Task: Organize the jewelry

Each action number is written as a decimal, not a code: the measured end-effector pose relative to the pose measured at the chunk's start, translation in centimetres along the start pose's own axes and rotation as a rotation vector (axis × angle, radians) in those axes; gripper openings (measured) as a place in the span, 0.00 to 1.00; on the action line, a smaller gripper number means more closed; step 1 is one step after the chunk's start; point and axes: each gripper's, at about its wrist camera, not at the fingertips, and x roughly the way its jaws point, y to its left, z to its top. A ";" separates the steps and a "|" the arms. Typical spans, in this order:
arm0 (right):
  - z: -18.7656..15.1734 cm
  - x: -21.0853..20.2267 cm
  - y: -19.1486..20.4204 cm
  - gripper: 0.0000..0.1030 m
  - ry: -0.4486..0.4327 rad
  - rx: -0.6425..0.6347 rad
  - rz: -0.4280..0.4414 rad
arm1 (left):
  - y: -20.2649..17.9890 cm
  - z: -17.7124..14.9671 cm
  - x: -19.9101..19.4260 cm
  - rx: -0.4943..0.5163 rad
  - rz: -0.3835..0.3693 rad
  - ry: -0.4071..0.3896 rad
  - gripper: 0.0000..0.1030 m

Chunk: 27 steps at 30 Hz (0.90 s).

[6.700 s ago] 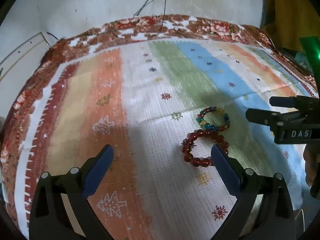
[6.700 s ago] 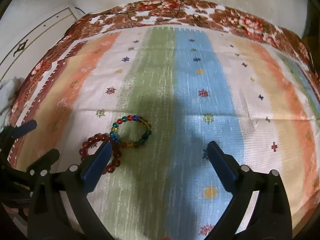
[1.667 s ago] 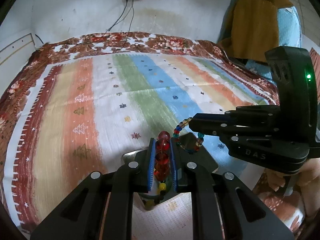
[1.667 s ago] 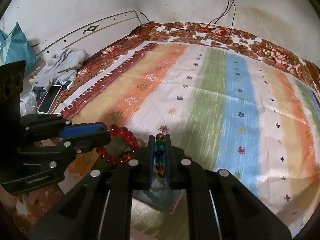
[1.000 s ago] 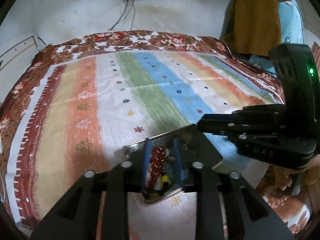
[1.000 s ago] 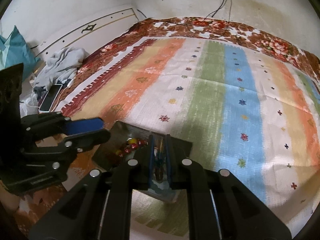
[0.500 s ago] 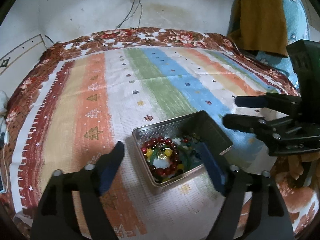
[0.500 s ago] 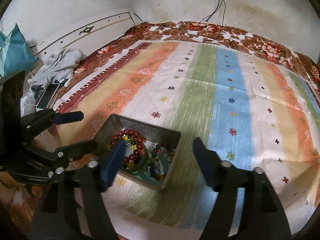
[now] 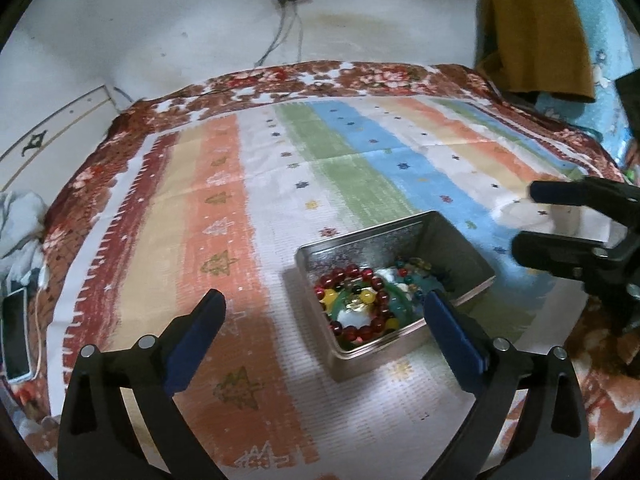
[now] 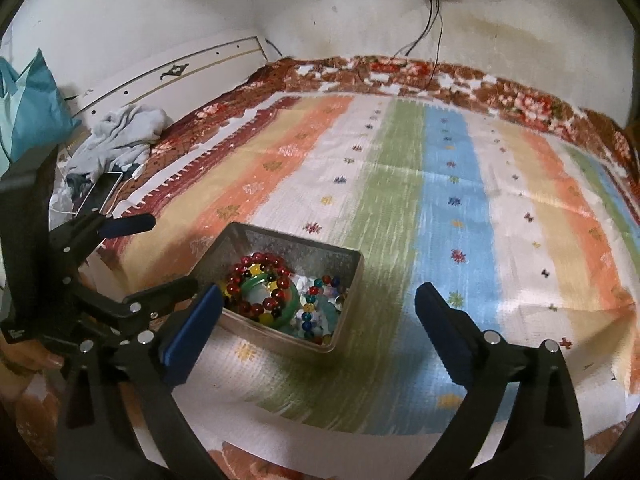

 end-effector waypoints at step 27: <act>-0.5 0.7 0.2 0.95 0.013 0.012 -0.017 | -1.0 0.1 -1.3 0.036 0.019 -0.064 0.94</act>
